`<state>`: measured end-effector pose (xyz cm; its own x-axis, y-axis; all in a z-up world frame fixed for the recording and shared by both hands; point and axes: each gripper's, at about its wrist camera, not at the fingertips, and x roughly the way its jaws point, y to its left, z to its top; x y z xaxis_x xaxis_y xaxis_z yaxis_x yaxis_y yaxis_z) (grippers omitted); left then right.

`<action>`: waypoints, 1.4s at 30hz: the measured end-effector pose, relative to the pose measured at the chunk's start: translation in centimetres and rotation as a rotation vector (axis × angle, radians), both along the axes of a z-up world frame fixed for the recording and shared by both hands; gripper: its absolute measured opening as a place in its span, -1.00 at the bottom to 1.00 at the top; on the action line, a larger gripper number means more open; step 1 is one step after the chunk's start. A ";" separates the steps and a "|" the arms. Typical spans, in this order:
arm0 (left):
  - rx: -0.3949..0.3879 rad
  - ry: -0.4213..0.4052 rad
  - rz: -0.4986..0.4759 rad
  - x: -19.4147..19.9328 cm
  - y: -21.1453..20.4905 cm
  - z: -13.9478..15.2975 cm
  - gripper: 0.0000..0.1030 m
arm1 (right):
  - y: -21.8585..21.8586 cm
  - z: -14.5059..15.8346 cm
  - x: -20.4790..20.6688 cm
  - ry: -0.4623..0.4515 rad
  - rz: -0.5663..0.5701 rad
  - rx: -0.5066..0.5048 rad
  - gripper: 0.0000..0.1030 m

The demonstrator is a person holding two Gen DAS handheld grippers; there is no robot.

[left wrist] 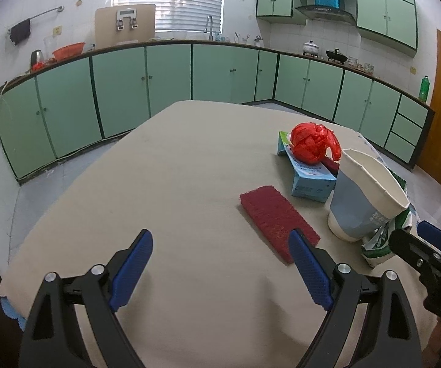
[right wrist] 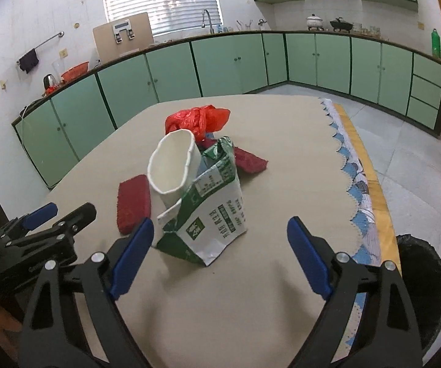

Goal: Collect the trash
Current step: 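Return both tools to the table toward the remaining trash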

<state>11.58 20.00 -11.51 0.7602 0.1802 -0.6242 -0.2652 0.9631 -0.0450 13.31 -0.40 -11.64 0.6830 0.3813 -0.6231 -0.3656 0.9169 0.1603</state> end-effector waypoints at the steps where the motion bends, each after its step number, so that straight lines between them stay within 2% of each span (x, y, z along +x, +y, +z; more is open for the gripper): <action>1: -0.002 0.000 0.000 0.0 0.0 0.0 0.71 | -0.1 0.1 0.1 -0.004 -0.001 -0.004 0.67; 6: -0.007 -0.005 -0.007 0.1 -0.2 0.1 0.71 | -0.9 0.8 -0.1 -0.042 -0.014 -0.056 0.64; 10: -0.009 -0.012 -0.017 0.2 -0.7 0.2 0.71 | -2.0 0.9 0.3 0.005 -0.015 0.002 0.64; 15: -0.004 -0.015 -0.014 -0.1 -1.0 0.3 0.71 | -1.0 0.7 -0.4 0.022 0.024 0.032 0.63; 23: -0.007 -0.015 0.004 -0.3 -0.4 0.4 0.71 | 0.9 -0.7 0.3 0.037 0.026 -0.029 0.58; 32: -0.015 -0.015 -0.015 0.1 -1.2 0.3 0.71 | -2.0 -0.4 0.9 -0.003 -0.042 -0.108 0.58; 38: -0.013 -0.014 -0.025 0.3 -1.7 0.3 0.71 | -2.6 -0.3 1.6 0.026 -0.032 -0.051 0.58; 40: -0.009 -0.014 -0.027 0.3 -1.8 0.4 0.71 | -2.0 -0.6 1.9 0.025 -0.030 -0.051 0.54; 42: -0.007 -0.013 -0.025 0.3 -1.8 0.4 0.71 | -1.4 -0.8 2.1 0.030 -0.029 -0.052 0.38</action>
